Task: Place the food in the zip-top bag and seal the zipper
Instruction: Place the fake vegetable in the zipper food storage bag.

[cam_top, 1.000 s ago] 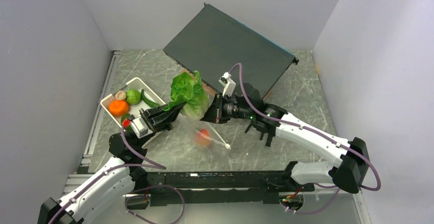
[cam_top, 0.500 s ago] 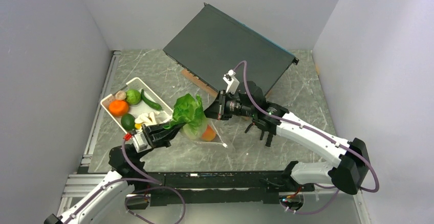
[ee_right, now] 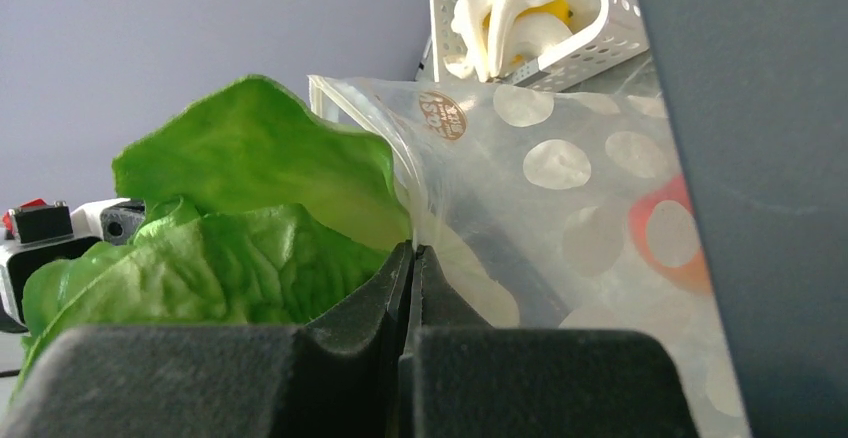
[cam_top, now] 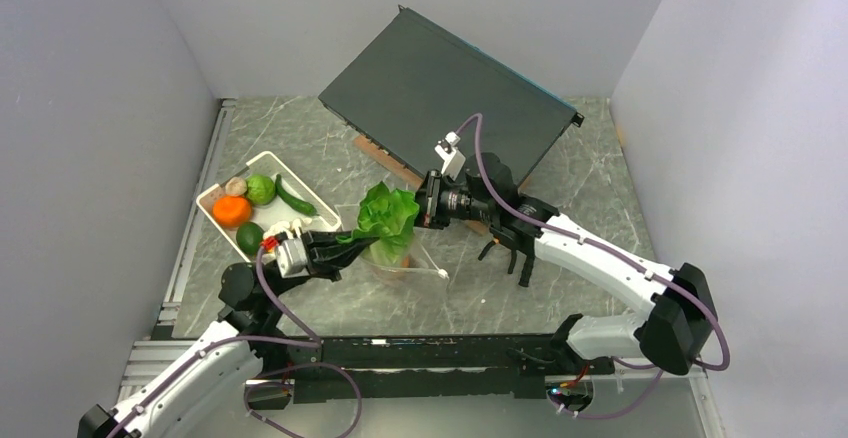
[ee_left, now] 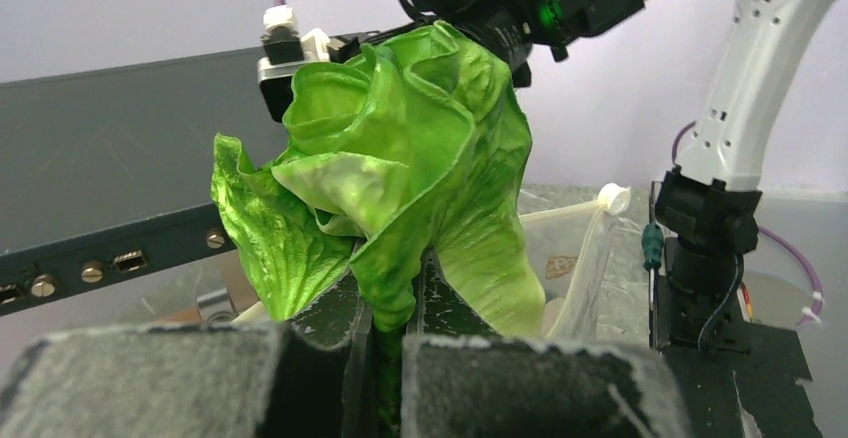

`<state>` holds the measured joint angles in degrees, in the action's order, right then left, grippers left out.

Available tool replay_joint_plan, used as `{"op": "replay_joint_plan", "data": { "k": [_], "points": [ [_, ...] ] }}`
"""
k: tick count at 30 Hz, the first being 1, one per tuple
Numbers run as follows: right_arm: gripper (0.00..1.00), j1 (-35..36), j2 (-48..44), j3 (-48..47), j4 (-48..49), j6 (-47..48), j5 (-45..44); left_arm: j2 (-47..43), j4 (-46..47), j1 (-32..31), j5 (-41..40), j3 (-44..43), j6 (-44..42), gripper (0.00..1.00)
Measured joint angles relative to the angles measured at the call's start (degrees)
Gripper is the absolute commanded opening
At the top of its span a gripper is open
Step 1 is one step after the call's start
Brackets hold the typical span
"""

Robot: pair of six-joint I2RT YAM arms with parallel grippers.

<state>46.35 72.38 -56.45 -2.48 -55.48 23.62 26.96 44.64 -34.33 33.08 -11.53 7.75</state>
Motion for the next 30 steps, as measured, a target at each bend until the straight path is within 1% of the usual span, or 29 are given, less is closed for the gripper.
{"op": "replay_joint_plan", "data": {
  "k": [1,2,3,7,9,11,14,19,23,26,28,30],
  "points": [
    [0.0,-0.2,0.2,0.0,0.3,-0.5,0.3,-0.2,-1.0,0.0,-0.6,-0.3,0.1,0.08],
    [0.0,-0.5,0.5,0.0,0.7,-1.1,0.7,-0.4,-2.5,0.0,-1.7,-1.0,0.4,0.16],
    [0.0,-0.7,0.7,0.0,1.3,-1.6,0.9,-0.5,-3.7,0.0,-2.6,-1.7,0.7,0.21],
    [0.0,-1.2,1.6,0.0,4.2,-3.9,0.9,0.2,-11.4,0.0,-7.1,-6.2,3.1,0.17],
    [0.0,-1.3,2.0,0.0,5.2,-4.7,0.4,2.1,-16.9,0.0,-7.9,-10.4,4.2,0.17],
    [0.0,-1.5,2.3,0.0,6.6,-5.6,-0.3,3.9,-19.6,0.0,-8.1,-13.2,5.5,0.17],
    [0.0,-1.6,3.6,0.1,9.3,-7.9,-0.7,4.2,-18.5,-0.2,-8.0,-12.7,6.6,0.16],
    [0.0,-1.3,5.5,0.9,14.5,-12.4,-0.6,0.2,-12.8,-2.1,-7.0,-5.9,5.3,0.18],
    [0.0,-1.2,6.0,0.9,16.3,-14.7,-0.8,-0.7,-13.4,-2.6,-6.4,-4.6,2.3,0.19],
    [0.0,-1.3,6.4,0.9,17.7,-16.3,-0.9,-0.2,-14.4,-2.7,-8.2,-4.5,0.3,0.25],
    [0.0,-1.3,6.6,0.9,18.9,-17.4,-1.2,0.3,-13.3,-2.9,-10.5,-4.0,-0.2,0.29],
    [0.0,-1.2,6.7,0.9,19.6,-18.1,-1.6,0.7,-11.9,-3.0,-12.4,-3.2,-0.5,0.36]
  ]
}}
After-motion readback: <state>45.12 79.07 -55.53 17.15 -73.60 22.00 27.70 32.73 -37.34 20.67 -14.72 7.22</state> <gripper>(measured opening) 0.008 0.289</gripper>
